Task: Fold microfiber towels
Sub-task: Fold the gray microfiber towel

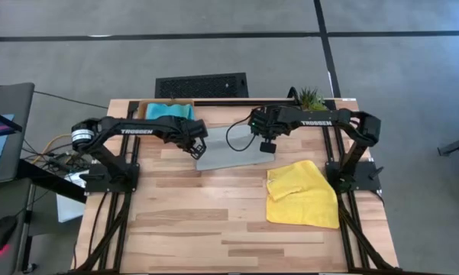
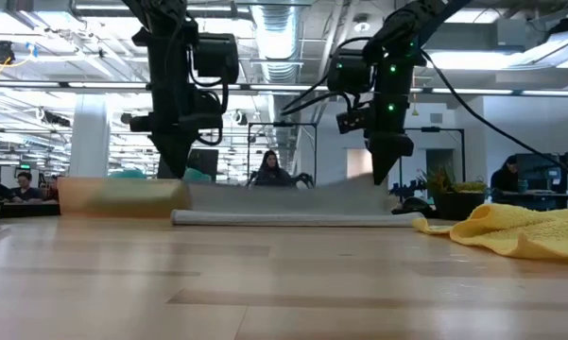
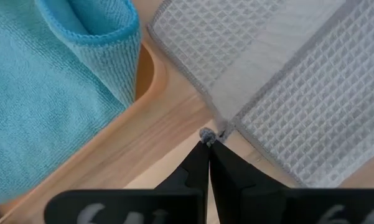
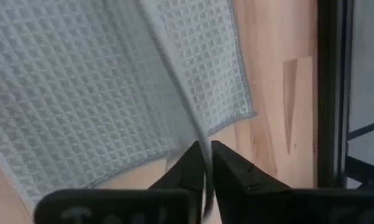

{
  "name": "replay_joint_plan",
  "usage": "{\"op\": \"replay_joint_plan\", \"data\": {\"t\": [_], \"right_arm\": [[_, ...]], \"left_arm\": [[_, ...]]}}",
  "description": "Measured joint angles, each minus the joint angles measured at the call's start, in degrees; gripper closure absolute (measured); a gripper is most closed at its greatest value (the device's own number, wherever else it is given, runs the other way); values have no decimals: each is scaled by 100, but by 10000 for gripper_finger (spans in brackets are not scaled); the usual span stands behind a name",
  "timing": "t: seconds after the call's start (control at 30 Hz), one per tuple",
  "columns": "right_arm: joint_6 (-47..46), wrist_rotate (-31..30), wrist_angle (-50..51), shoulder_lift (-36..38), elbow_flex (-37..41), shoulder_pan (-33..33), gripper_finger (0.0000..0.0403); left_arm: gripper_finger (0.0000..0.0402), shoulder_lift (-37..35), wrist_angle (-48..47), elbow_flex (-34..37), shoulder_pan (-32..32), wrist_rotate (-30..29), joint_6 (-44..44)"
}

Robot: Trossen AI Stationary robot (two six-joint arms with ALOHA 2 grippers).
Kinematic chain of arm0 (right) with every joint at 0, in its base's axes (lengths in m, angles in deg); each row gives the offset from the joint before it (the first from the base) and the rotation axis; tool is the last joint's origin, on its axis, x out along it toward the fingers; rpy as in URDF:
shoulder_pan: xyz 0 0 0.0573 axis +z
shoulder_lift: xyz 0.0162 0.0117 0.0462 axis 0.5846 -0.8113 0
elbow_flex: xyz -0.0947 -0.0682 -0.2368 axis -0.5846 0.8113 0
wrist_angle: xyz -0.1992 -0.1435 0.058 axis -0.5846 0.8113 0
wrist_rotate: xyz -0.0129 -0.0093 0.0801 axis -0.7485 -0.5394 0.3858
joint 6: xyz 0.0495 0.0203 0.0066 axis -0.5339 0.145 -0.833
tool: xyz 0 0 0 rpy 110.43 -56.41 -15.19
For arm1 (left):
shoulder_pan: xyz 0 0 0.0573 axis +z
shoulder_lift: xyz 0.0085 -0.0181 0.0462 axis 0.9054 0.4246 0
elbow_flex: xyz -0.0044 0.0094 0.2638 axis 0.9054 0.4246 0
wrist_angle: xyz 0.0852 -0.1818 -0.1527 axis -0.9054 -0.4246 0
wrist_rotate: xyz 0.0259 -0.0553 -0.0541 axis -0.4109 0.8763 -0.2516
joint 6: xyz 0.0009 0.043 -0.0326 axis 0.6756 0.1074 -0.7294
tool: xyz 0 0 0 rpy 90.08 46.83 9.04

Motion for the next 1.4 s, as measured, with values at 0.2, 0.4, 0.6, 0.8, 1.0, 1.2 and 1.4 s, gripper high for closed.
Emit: {"op": "replay_joint_plan", "data": {"t": [0.2, 0.4, 0.6, 0.8, 1.0, 1.2, 1.4], "right_arm": [[91, -20, -244, 0, 0, 0, 310], [126, -20, -310, 0, 0, 0, 240], [42, -19, -297, 94, 0, -2, 191], [9, -15, -76, 700, -2, 71, 175], [-545, 2, 265, 1473, -2, 317, 177], [-931, 51, 334, 1949, -2, 728, 176], [-1035, 53, 335, 2037, -2, 1052, 177]], "left_arm": [[374, 0, 27, 0, 100, -4, 206], [306, 0, 32, -2, 218, -49, 360], [255, 0, 66, -41, 349, -8, 493], [247, -165, 11, -482, 80, 4, 1029], [246, -400, -53, -629, -584, 121, 1586], [246, -396, 6, -207, -1439, 239, 1956], [246, -398, 860, 232, -1932, 252, 2236]]}}
